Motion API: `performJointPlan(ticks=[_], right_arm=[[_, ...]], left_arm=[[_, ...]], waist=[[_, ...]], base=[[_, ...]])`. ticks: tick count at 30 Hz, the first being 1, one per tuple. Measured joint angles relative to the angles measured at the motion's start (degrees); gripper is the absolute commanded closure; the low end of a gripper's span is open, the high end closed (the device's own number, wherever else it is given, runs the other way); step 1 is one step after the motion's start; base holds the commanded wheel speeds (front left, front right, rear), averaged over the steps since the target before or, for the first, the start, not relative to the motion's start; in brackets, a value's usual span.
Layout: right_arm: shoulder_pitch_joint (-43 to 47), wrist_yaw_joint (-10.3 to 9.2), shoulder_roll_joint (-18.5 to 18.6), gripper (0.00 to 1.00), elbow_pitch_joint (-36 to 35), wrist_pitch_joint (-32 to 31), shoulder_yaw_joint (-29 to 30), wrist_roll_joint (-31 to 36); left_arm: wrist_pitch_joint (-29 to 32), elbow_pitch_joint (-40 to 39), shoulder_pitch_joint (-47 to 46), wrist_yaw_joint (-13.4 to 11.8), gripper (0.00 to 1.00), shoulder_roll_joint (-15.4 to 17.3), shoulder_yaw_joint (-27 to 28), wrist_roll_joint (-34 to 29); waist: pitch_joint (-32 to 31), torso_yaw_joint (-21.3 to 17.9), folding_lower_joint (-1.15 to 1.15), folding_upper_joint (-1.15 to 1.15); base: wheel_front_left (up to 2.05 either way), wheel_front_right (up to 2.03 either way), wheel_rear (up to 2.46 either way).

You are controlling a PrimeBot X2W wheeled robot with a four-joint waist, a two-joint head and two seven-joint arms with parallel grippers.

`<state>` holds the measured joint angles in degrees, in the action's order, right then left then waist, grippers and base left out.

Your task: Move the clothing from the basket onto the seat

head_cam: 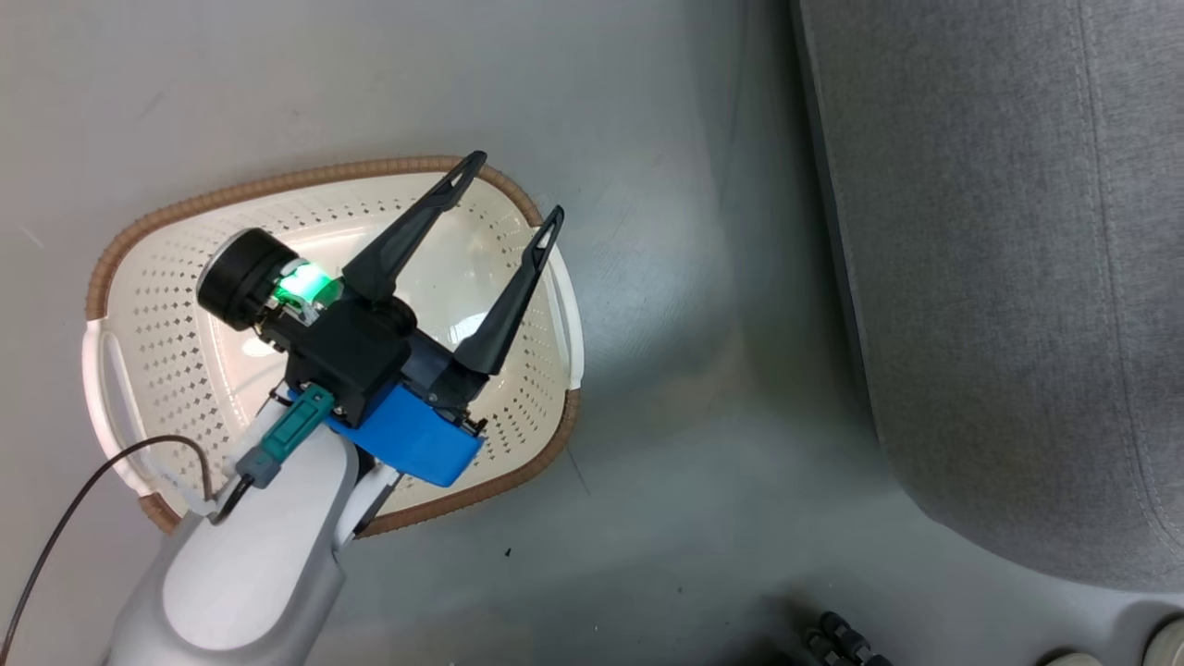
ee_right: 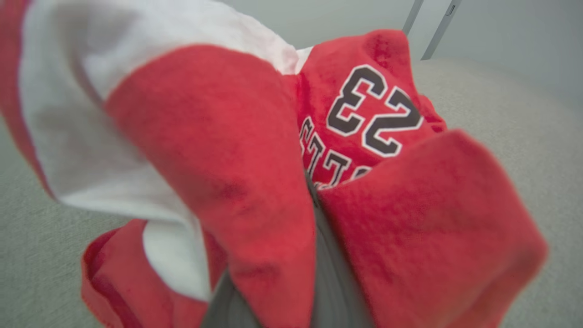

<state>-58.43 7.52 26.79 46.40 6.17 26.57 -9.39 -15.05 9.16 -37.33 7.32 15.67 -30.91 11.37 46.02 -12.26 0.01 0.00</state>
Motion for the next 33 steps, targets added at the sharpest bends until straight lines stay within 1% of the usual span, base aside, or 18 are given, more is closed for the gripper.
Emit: performJointPlan(ticks=[2,3,4,8,13,17,22,26,27,30,33], right_arm=[[-0.4,0.00,-0.1,0.56,0.8,0.0,0.0,0.6],[-0.4,0.00,-0.2,0.13,1.1,0.0,-0.1,0.9],[-0.5,0.00,-0.2,0.00,1.4,0.1,-0.2,1.2],[-0.1,0.00,-0.3,0.00,1.5,0.6,-1.6,2.0],[4.3,0.00,-0.6,0.00,0.3,0.5,-5.1,3.1],[8.2,0.00,-0.6,0.00,-2.4,0.4,-7.5,2.3],[16.3,0.00,-1.6,0.00,-6.8,-0.2,-10.5,1.8],[23.2,0.00,-3.5,0.00,-11.5,-1.1,-12.4,1.6],[26.9,0.00,-4.4,0.00,-13.9,-1.5,-12.8,1.6],[32.3,0.00,-6.0,0.00,-17.9,-2.0,-13.0,1.7],[37.4,0.00,-8.5,0.00,-21.9,-2.5,-13.3,2.4]], left_arm=[[0.0,0.3,0.0,0.0,0.00,-0.4,-0.3,0.1],[0.0,0.5,0.0,0.0,0.00,-0.6,-0.3,0.2],[0.0,0.6,0.0,0.0,0.00,-0.8,-0.3,0.3],[0.0,1.6,1.0,0.0,0.00,-2.0,0.2,1.2],[0.0,2.8,5.0,0.0,0.00,-4.1,1.7,2.6],[0.0,4.2,8.6,0.0,0.00,-6.2,3.0,3.5],[0.0,5.9,13.8,0.0,0.00,-8.1,5.0,4.5],[0.0,6.9,17.9,0.0,0.00,-9.0,8.1,5.3],[0.0,7.1,20.2,0.0,0.00,-9.3,9.8,5.5],[0.0,7.2,23.2,0.0,0.00,-9.7,12.0,5.7],[0.0,7.1,25.6,0.0,0.00,-10.2,14.0,5.7]], waist=[[-0.7,-0.1,0.00,0.00],[-1.1,-0.1,0.00,0.00],[-1.6,-0.1,0.00,0.00],[-4.4,0.1,0.00,0.00],[-9.5,0.6,-0.02,0.00],[-14.7,1.4,-0.02,0.00],[-21.6,2.9,-0.03,0.00],[-27.1,4.6,-0.03,0.00],[-29.8,5.5,-0.03,0.00],[-33.4,7.0,-0.04,0.00],[-36.5,8.7,-0.03,0.00]], base=[[0.00,0.00,0.00],[0.00,0.00,0.00],[0.00,0.00,0.00],[0.00,0.00,0.00],[0.00,0.00,0.00],[0.00,0.00,0.00],[0.00,0.00,0.00],[0.00,0.00,0.00],[0.00,0.00,0.00],[0.00,0.00,0.00],[0.00,0.00,0.00]])
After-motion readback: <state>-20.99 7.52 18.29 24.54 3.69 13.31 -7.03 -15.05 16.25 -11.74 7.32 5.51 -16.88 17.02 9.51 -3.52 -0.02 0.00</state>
